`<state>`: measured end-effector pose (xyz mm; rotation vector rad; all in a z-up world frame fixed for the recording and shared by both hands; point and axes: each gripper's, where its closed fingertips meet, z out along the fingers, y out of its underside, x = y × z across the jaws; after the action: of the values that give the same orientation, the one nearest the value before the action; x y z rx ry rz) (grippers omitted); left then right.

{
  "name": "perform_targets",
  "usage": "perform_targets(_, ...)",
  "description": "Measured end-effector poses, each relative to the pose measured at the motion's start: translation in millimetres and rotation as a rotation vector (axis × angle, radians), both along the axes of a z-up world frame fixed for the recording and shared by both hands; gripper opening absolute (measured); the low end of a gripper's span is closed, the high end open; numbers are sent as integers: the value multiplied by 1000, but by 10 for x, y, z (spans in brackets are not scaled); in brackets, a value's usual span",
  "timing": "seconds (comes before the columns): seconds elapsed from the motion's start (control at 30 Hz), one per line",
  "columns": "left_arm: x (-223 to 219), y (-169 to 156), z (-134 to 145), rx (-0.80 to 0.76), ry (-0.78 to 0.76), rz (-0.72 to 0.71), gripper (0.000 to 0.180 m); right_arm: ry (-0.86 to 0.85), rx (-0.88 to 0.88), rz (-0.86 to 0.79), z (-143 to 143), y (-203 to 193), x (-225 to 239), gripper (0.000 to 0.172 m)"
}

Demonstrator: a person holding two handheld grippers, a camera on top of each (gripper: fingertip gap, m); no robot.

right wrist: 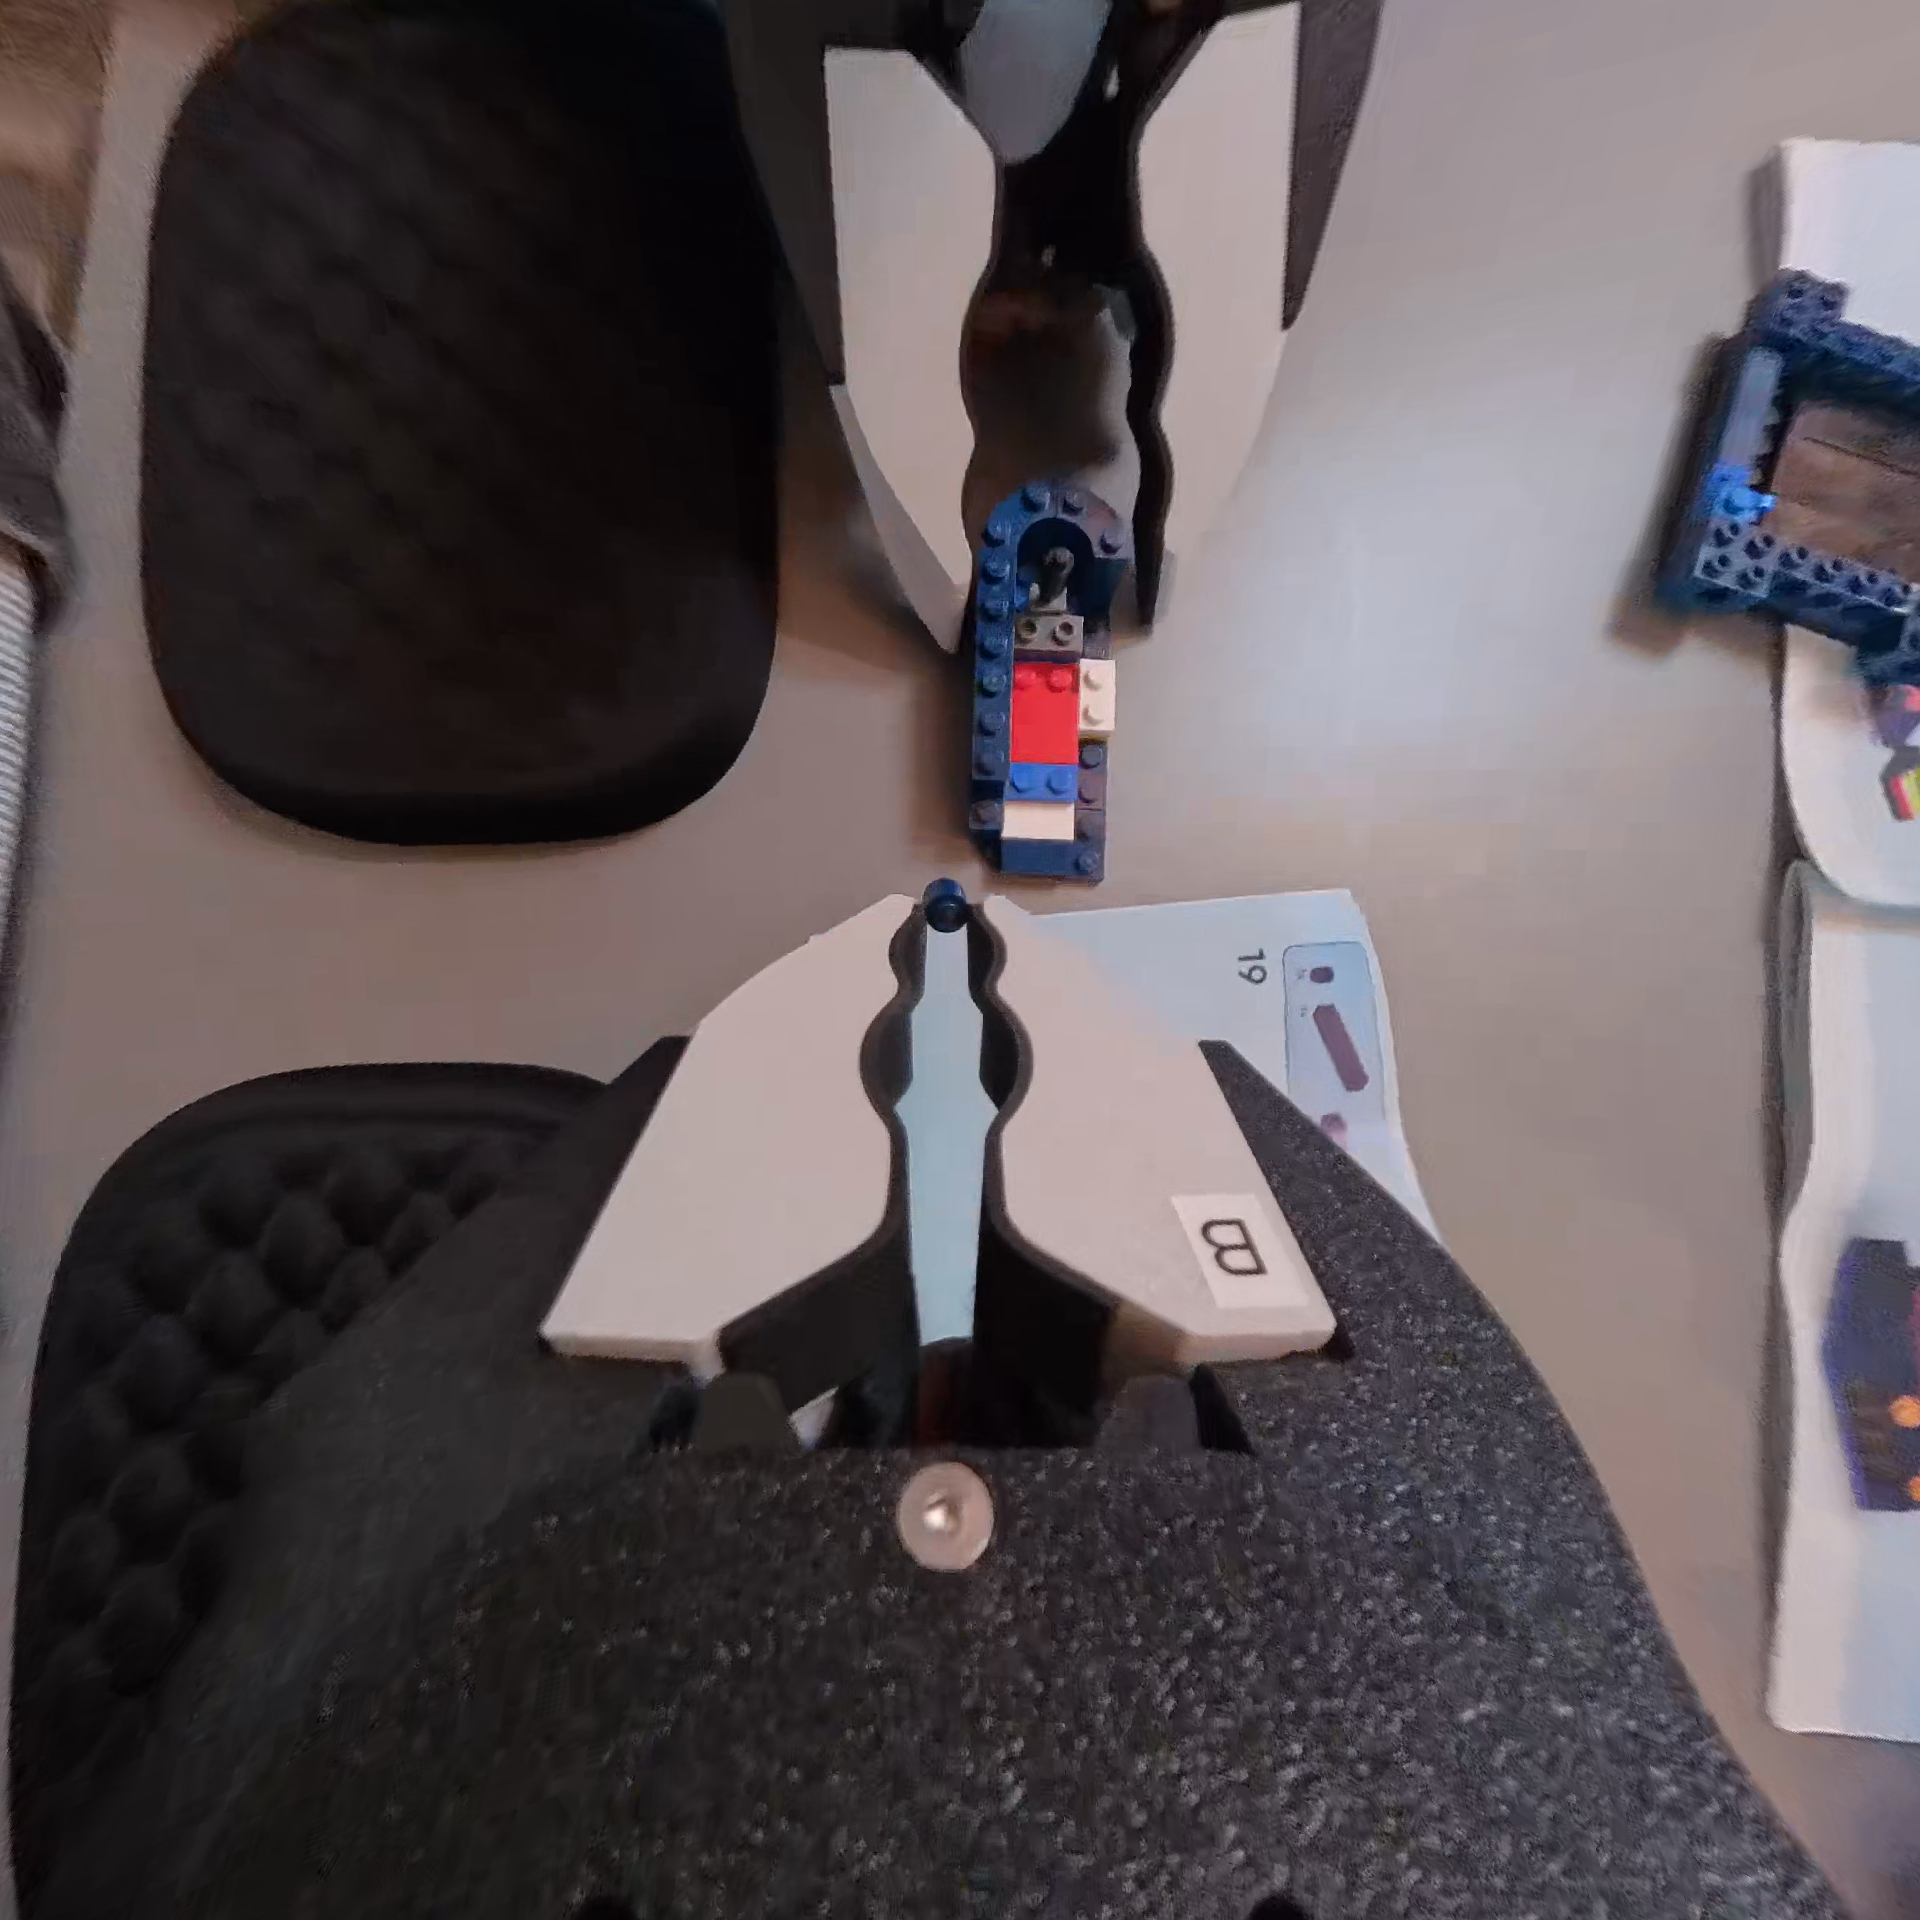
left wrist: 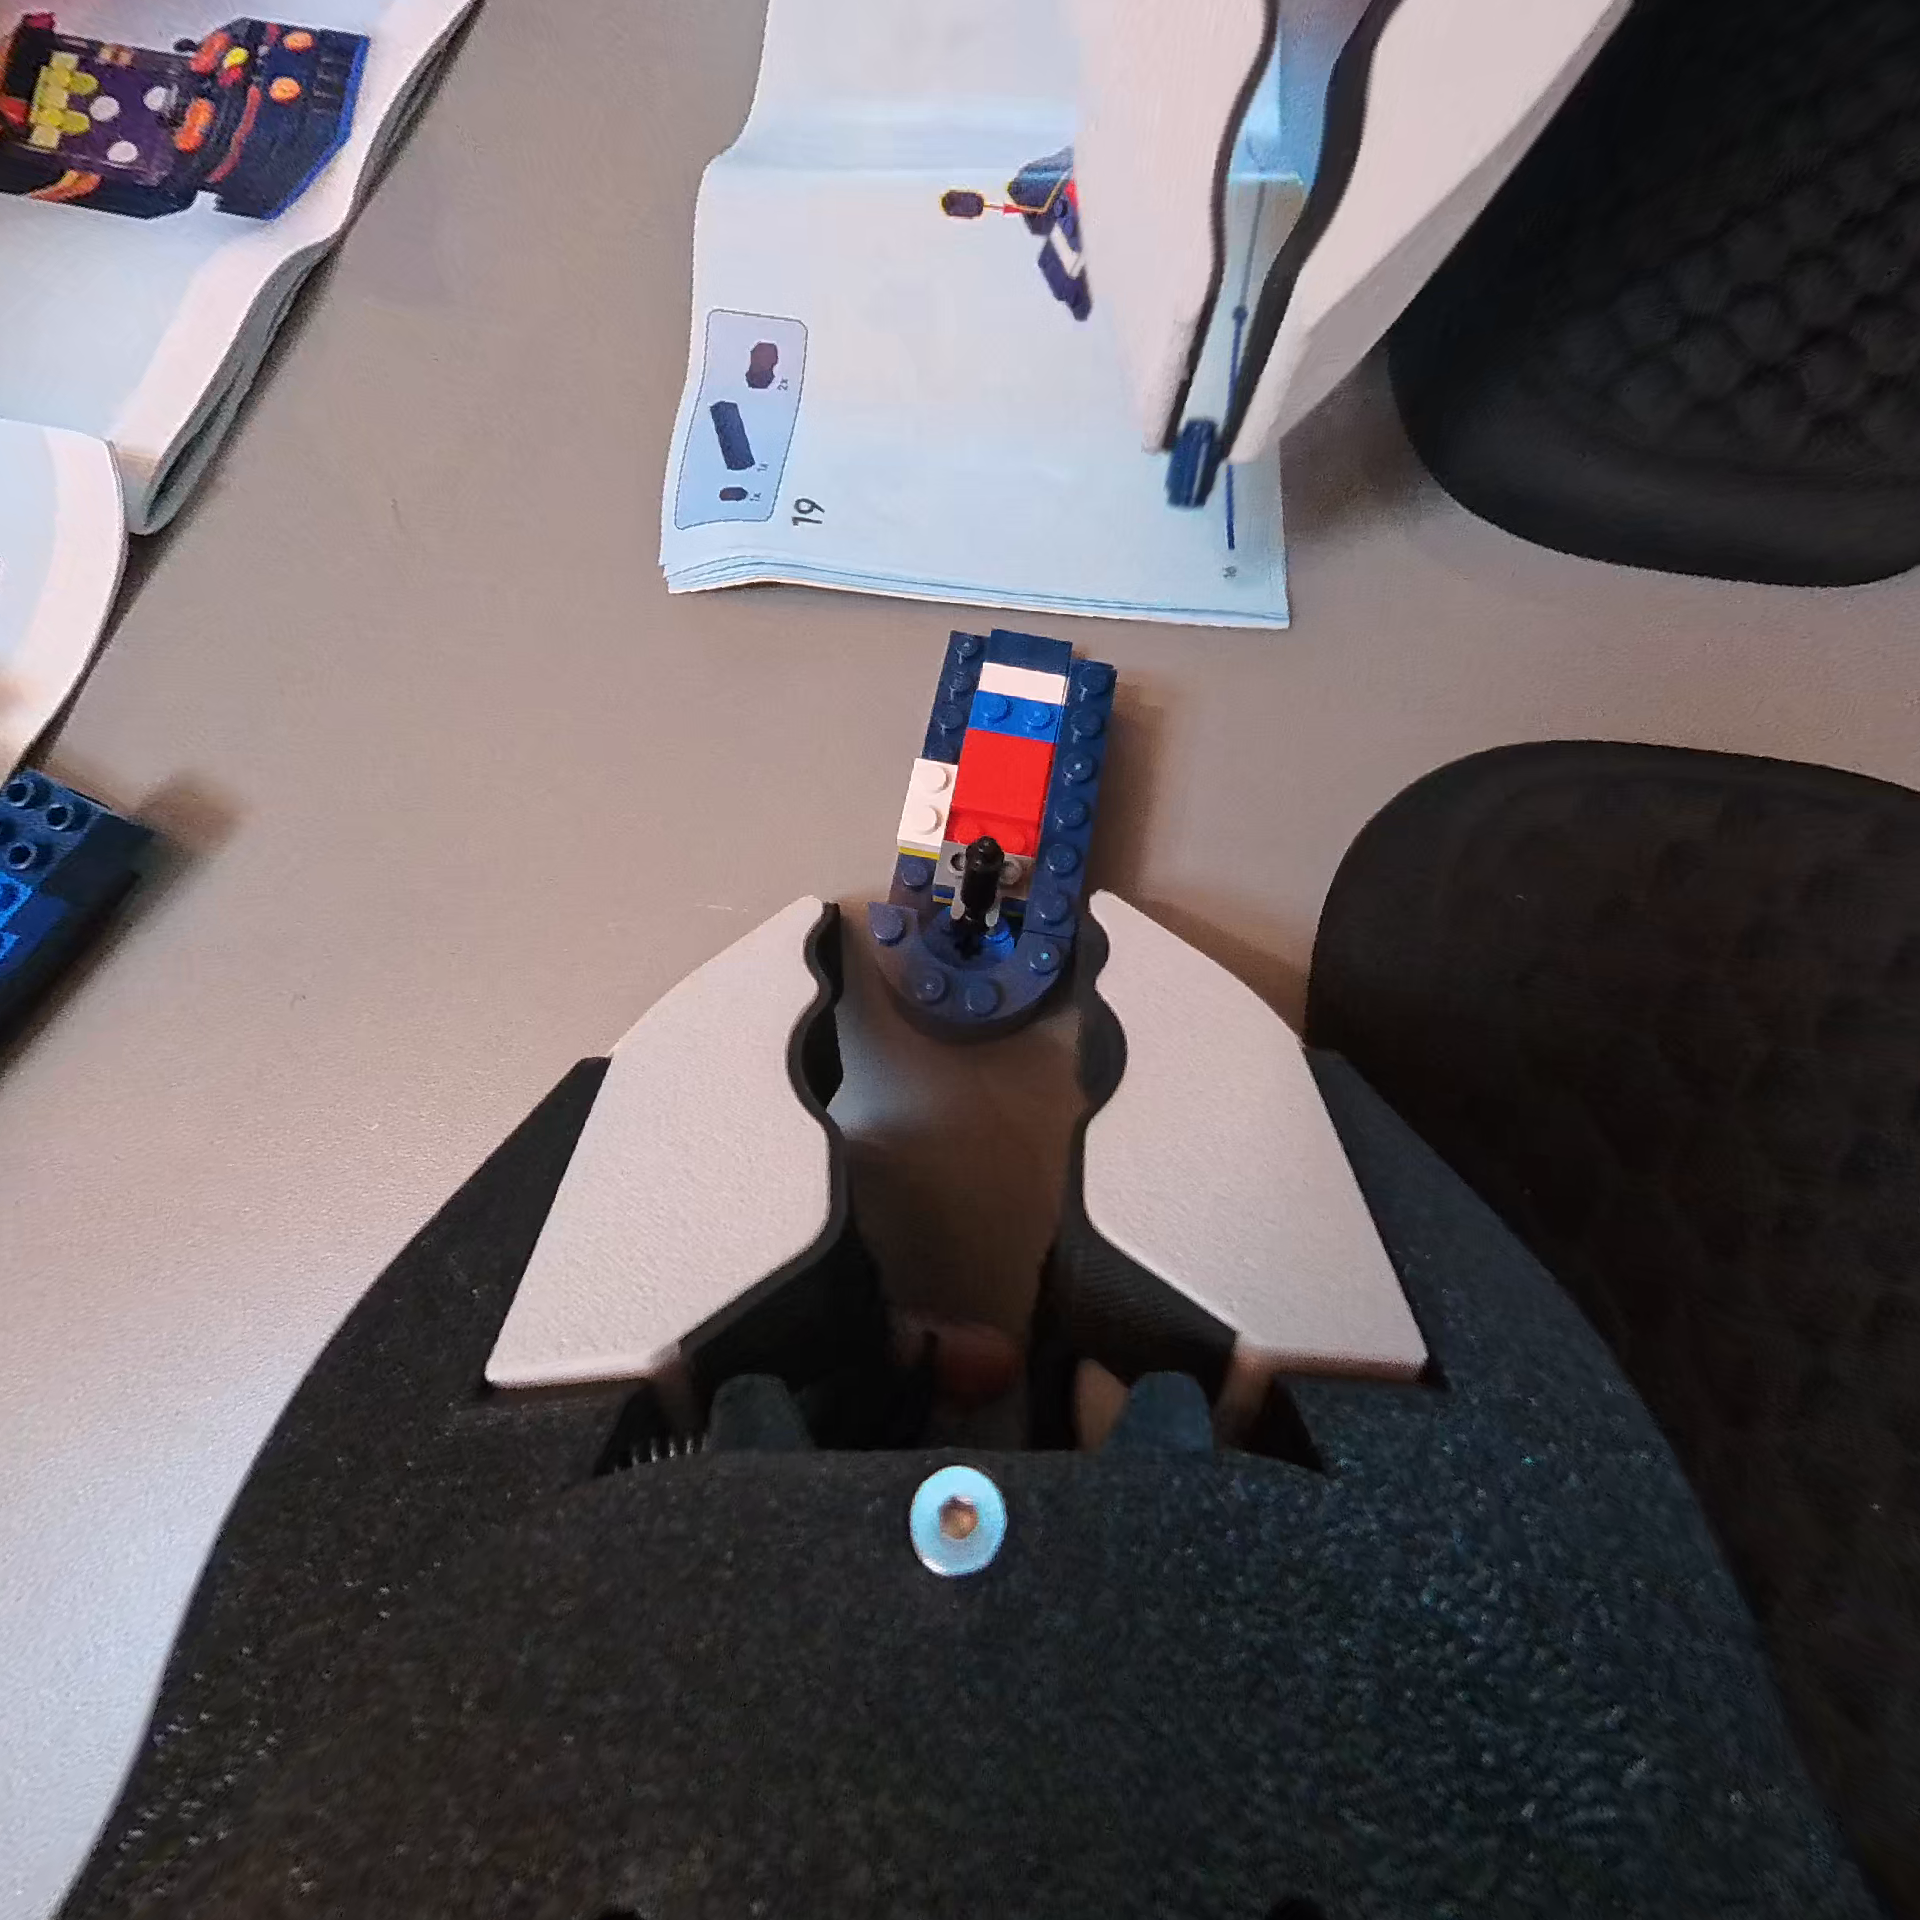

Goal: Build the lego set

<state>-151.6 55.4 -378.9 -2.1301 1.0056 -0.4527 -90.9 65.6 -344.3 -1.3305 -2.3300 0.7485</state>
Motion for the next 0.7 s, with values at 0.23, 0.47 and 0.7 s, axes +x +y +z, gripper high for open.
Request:
perform_targets(0.23, 0, 6, -6, 7, 6, 1, 42, -251, 212, 28, -75, 28, -108, 7)
perform_targets(0.47, 1, 8, -3, 5, 4, 2, 41, -289, 254, 25, -80, 41, -141, 7)
perform_targets(0.7, 2, 12, 1, 5, 6, -2, 41, -308, 223, 38, -115, -32, -205, 7)
